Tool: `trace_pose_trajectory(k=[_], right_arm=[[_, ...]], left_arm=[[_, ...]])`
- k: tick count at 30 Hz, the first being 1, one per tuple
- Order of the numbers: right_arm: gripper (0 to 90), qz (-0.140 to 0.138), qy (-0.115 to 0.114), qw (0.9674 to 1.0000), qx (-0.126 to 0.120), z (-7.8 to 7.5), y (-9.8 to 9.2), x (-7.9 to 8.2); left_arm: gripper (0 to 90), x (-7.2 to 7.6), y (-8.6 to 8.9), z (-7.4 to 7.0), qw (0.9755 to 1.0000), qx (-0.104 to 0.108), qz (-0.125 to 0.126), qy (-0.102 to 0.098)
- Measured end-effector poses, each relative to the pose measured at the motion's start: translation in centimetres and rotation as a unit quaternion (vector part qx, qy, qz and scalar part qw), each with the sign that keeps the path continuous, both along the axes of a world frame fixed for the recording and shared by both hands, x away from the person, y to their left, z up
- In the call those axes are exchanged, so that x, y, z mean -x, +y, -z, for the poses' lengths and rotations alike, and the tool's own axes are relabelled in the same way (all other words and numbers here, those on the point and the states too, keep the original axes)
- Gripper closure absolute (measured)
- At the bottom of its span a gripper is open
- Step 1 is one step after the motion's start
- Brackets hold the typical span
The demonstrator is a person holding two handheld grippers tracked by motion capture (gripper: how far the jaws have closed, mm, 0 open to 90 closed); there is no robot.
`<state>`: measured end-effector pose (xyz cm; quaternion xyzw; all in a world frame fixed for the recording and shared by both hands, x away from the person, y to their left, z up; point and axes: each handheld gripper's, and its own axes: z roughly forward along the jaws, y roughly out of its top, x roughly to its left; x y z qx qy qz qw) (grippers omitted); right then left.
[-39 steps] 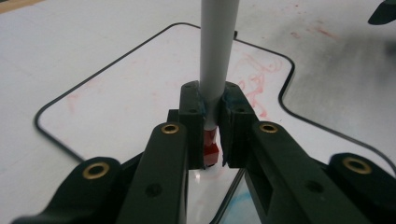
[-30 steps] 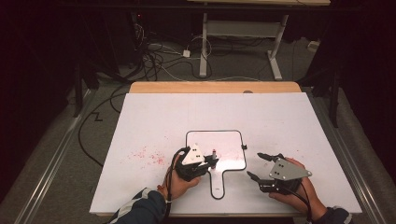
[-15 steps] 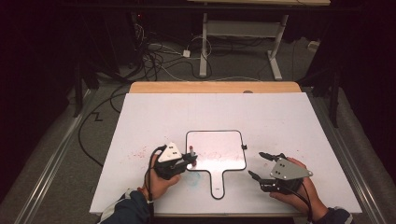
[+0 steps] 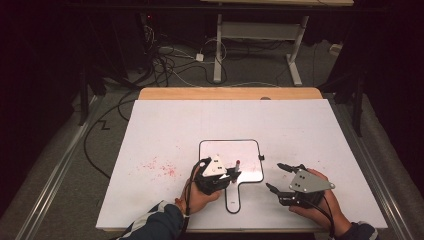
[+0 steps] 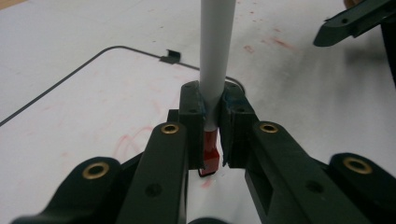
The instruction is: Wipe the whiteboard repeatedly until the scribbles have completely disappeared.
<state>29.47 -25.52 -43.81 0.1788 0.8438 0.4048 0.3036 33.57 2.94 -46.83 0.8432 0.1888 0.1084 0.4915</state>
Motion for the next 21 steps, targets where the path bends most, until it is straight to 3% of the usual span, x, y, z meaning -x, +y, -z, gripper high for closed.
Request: trace_pose_trajectory(k=[5,7,13,16,21], right_arm=[[31.6,0.001,-0.002,1.0000,0.001,0.0,-0.2,0.1],[31.6,0.003,-0.001,1.0000,0.001,0.0,-0.2,0.1],[31.6,0.002,0.000,1.0000,-0.001,-0.1,-0.2,0.1],[31.6,0.002,0.002,1.0000,0.001,0.1,-0.1,0.1],[31.6,-0.002,0.002,1.0000,0.004,0.1,0.1,0.0]], left_arm=[[79.2,-0.3,0.7,-0.1,0.9998,-0.011,-0.010,-0.009],[79.1,-0.5,1.4,-0.1,0.9999,-0.009,-0.014,0.001],[79.1,0.7,1.7,-0.3,0.9997,-0.018,0.014,-0.003],[79.1,0.2,1.9,-0.1,0.9999,-0.014,0.004,-0.005],[79.2,-1.5,0.8,-0.1,0.9998,-0.013,-0.005,-0.012]])
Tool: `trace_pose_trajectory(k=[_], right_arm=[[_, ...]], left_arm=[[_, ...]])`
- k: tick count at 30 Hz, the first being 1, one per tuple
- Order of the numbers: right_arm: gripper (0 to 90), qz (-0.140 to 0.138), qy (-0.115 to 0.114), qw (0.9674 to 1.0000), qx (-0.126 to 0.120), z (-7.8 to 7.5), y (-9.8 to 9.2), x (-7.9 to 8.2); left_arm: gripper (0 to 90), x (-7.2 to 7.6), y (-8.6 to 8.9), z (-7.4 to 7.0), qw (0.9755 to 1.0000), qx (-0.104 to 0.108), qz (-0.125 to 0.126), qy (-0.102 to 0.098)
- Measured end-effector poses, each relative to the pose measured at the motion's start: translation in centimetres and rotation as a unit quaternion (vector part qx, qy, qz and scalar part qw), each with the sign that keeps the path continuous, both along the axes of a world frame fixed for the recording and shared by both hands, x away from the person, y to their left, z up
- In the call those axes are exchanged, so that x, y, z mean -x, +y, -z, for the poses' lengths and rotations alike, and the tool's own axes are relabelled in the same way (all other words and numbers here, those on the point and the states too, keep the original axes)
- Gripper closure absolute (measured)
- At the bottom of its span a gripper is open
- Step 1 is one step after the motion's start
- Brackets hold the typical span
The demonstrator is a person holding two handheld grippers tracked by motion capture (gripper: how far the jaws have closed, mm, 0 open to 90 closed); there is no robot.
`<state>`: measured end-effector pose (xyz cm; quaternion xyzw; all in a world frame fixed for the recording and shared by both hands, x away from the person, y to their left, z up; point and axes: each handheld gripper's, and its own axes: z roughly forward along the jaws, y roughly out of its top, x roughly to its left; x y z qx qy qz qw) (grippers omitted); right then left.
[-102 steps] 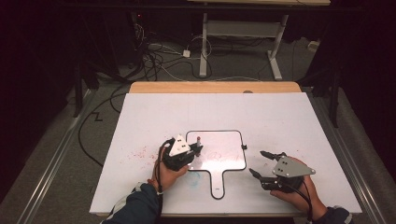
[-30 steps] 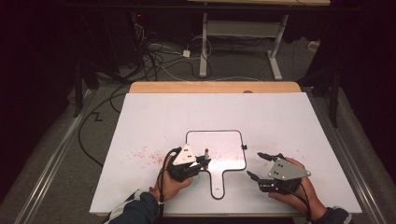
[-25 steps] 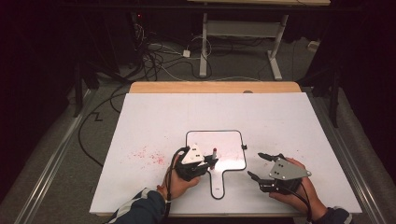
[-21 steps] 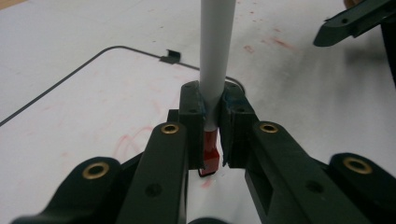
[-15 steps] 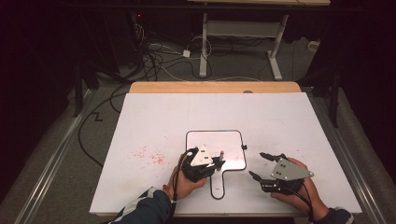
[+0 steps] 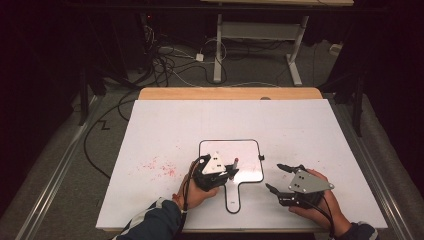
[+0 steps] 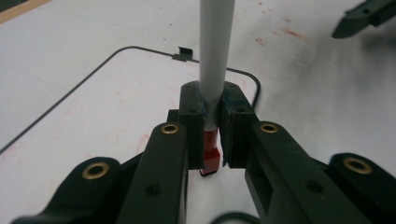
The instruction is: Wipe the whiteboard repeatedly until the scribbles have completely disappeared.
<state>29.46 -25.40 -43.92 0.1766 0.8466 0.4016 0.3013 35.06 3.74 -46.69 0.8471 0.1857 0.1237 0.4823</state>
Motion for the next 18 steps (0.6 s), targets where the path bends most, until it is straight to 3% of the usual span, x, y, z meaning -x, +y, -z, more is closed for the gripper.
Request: trace_pose_trajectory(k=[3,6,7,9,12,13,18], right_arm=[[31.6,0.000,0.000,1.0000,0.000,0.0,0.0,0.0],[31.6,0.003,0.001,1.0000,0.000,0.0,-0.2,-0.1],[31.6,0.004,0.001,1.0000,-0.001,0.0,-0.3,-0.1],[31.6,0.004,0.001,1.0000,0.000,0.0,-0.3,-0.1],[31.6,0.007,-0.002,1.0000,-0.002,-0.1,-0.5,0.0],[31.6,0.007,-0.003,1.0000,-0.001,-0.2,-0.5,0.0],[31.5,0.011,-0.003,0.9999,0.000,-0.2,-0.7,0.0]], left_arm=[[79.1,-0.6,-0.7,0.1,0.9999,0.012,-0.005,0.010],[79.1,-0.2,-2.1,0.1,0.9998,0.014,0.013,0.010],[79.1,0.4,-3.0,0.1,0.9995,0.012,0.027,0.005],[79.1,0.7,-3.4,0.1,0.9996,0.005,0.027,-0.006],[79.1,0.3,-2.8,0.0,0.9997,0.004,0.025,-0.003],[79.1,-0.1,-1.9,0.0,1.0000,-0.003,0.006,-0.007],[79.1,-0.8,0.5,0.0,0.9997,0.005,-0.022,0.009]])
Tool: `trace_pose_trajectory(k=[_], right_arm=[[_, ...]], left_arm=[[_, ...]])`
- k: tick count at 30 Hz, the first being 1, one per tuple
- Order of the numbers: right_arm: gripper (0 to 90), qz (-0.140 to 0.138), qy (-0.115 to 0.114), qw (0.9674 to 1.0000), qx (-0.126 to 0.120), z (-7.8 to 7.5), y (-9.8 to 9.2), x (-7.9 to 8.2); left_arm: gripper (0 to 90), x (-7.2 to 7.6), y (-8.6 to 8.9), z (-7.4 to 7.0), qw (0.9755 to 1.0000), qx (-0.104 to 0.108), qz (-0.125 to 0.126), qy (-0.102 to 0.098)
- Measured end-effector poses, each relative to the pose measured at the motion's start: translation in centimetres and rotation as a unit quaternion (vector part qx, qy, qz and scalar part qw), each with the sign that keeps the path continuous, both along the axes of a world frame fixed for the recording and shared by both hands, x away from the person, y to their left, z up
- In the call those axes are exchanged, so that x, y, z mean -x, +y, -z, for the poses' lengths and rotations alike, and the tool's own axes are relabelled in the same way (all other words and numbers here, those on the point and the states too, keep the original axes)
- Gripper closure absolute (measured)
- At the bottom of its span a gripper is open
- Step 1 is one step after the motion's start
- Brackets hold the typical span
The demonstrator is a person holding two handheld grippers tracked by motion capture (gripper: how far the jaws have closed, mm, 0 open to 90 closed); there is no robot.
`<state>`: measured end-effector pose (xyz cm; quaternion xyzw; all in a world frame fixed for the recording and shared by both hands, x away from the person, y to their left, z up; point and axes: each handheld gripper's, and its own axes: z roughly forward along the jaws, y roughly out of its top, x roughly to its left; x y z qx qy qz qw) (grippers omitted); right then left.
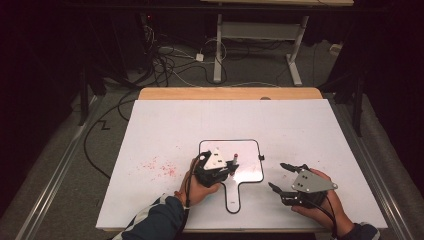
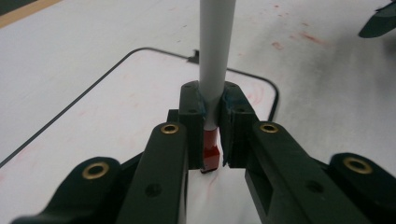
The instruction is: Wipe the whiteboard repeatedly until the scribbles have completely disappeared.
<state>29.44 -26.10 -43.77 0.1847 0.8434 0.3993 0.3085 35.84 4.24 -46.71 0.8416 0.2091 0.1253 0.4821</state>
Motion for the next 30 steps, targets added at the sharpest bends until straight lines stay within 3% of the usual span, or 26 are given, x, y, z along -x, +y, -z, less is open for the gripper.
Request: trace_pose_trajectory(k=[1,4,5,8,10,15,17,20,24,27,30], right_arm=[[31.5,0.000,0.000,1.0000,0.000,0.0,0.0,0.0],[31.5,-0.003,0.000,1.0000,0.001,0.0,0.2,0.1],[31.4,-0.004,0.000,1.0000,0.001,0.0,0.2,0.0],[31.1,-0.001,0.000,1.0000,0.002,0.0,0.4,-0.1],[31.1,-0.002,-0.001,1.0000,0.001,0.0,0.4,-0.1],[31.1,-0.003,-0.004,1.0000,0.002,-0.1,0.2,0.0],[31.1,0.001,-0.002,1.0000,0.001,0.0,0.0,0.0],[31.2,0.003,-0.006,1.0000,0.001,-0.1,-0.2,0.0],[31.2,0.003,-0.006,1.0000,0.003,-0.1,-0.1,0.0],[31.2,0.002,-0.003,1.0000,0.004,0.0,0.1,0.0],[31.1,0.001,-0.001,1.0000,0.004,0.0,0.2,-0.1]], left_arm=[[79.1,0.0,0.7,0.1,0.9999,0.010,-0.003,0.013],[79.1,0.5,0.5,0.2,0.9996,0.019,0.000,0.020],[79.1,1.0,-0.6,0.2,0.9995,0.019,0.018,0.017],[79.1,1.4,-2.0,0.2,0.9993,0.018,0.031,0.012],[79.1,1.5,-2.7,0.2,0.9993,0.010,0.037,-0.004],[79.0,0.9,-1.1,0.1,0.9998,-0.002,0.019,-0.008],[79.0,0.1,0.7,0.1,0.9999,-0.004,-0.008,-0.007],[79.1,-0.5,1.8,0.1,0.9996,-0.005,-0.025,-0.007],[79.1,-0.7,3.1,0.4,0.9990,0.010,-0.042,0.002],[79.1,0.2,2.6,0.4,0.9994,0.019,-0.025,0.014],[79.1,1.1,0.2,0.4,0.9996,0.024,0.016,0.007]])
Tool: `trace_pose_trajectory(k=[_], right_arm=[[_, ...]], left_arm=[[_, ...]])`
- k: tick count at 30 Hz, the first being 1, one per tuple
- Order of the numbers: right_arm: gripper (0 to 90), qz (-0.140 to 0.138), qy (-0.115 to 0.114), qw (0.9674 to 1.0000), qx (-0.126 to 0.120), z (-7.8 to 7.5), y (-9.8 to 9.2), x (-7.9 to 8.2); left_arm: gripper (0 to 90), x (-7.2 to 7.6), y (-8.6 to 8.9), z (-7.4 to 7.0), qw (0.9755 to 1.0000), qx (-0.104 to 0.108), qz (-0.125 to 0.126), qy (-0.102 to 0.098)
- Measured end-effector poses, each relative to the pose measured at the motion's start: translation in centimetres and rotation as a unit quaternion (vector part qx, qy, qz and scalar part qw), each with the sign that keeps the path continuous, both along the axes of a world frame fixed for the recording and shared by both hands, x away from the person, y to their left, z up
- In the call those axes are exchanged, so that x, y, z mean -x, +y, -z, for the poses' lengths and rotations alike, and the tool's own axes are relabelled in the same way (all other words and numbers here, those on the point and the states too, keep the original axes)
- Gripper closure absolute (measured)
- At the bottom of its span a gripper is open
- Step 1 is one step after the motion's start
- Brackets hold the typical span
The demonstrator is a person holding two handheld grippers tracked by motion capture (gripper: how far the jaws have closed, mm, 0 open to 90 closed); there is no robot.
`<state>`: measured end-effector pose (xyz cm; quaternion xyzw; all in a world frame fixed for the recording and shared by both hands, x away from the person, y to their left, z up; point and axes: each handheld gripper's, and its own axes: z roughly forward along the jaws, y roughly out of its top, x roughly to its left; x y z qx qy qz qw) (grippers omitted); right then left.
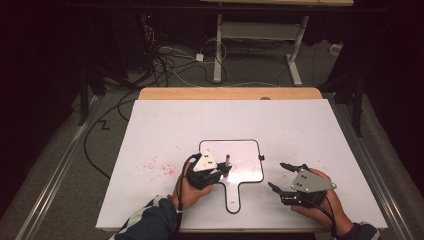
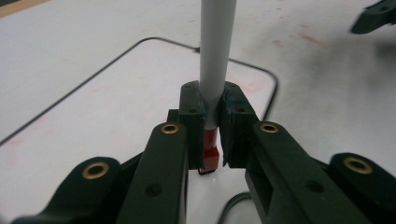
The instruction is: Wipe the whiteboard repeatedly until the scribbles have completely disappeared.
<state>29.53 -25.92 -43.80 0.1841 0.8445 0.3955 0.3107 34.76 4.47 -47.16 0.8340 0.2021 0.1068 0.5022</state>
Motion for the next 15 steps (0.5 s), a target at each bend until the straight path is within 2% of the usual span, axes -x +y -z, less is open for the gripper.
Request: trace_pose_trajectory(k=[1,3,6,7,8,10,12,13,15], right_arm=[[31.1,-0.001,0.000,1.0000,0.000,0.0,0.0,0.0],[31.1,-0.002,-0.001,1.0000,0.001,0.0,0.1,-0.1],[31.2,-0.003,0.000,1.0000,0.001,0.0,0.1,0.0],[31.2,-0.004,0.001,1.0000,0.001,0.1,0.1,0.0],[31.2,-0.003,0.002,1.0000,0.001,0.1,0.0,0.0],[31.2,-0.002,0.002,1.0000,0.000,0.1,-0.1,-0.1],[31.2,-0.001,0.002,1.0000,0.000,0.1,-0.2,-0.1],[31.2,-0.001,0.001,1.0000,0.000,0.1,-0.2,-0.1],[31.2,0.000,0.001,1.0000,0.000,0.1,-0.2,0.0]], left_arm=[[79.0,0.0,0.0,0.0,1.0000,0.000,0.000,0.000],[79.1,0.3,-1.1,0.0,1.0000,-0.006,0.004,-0.002],[79.0,0.2,-1.8,-0.2,0.9997,-0.017,0.012,-0.016],[79.1,0.0,-1.7,-0.2,0.9997,-0.018,0.010,-0.016],[79.0,-0.6,-0.9,-0.2,0.9995,-0.024,-0.007,-0.020],[79.0,-1.1,-0.4,-0.2,0.9995,-0.022,-0.016,-0.017],[79.0,-2.2,1.5,-0.2,0.9987,-0.020,-0.045,-0.013],[79.1,-2.2,1.5,-0.2,0.9987,-0.020,-0.045,-0.013],[79.0,-2.6,2.6,-0.2,0.9979,-0.024,-0.059,-0.013]])
